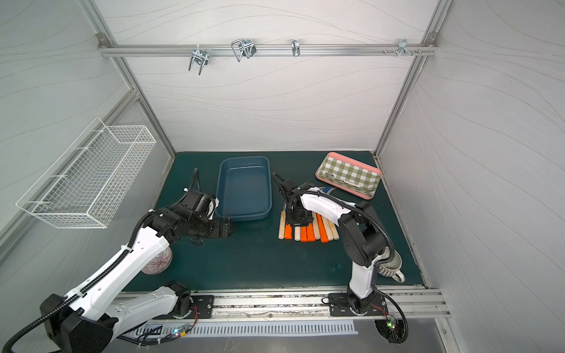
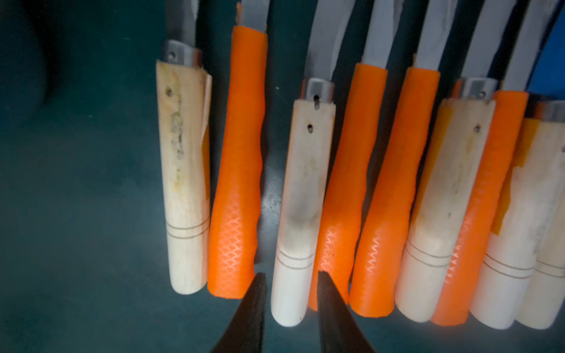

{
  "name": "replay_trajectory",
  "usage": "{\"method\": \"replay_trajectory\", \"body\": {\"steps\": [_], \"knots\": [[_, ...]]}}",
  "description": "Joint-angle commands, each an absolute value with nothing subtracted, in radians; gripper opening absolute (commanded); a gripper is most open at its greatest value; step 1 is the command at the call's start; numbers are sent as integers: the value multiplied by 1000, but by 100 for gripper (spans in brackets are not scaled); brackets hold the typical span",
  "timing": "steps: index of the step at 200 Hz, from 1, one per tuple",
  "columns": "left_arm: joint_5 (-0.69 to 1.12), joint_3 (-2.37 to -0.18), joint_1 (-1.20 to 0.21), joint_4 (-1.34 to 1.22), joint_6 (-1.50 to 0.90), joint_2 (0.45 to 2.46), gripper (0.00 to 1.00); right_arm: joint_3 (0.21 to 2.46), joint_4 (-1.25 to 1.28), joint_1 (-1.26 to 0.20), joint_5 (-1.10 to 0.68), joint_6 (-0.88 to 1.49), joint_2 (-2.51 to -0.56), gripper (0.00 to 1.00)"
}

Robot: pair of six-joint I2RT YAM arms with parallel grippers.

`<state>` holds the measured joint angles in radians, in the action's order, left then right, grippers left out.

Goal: Put small sickles into storage boxes
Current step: Pick up the sickle at the center of the board.

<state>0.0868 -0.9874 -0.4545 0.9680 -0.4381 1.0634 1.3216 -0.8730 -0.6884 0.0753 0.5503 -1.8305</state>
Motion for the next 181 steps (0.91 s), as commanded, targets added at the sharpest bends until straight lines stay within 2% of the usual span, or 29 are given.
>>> {"method": "replay_trajectory", "body": {"steps": [1, 153, 164, 181], "knots": [[100, -1035, -462, 957, -430, 1070, 99, 1327, -850, -672, 57, 549, -1855, 31], [121, -1077, -462, 965, -411, 1097, 99, 1273, -777, -666, 73, 569, -1945, 32], [124, -1078, -462, 965, -413, 1098, 99, 1267, -777, -666, 76, 567, -1949, 30], [129, -1078, -462, 964, -416, 1101, 99, 1257, -770, -666, 76, 566, -1956, 23]]}}
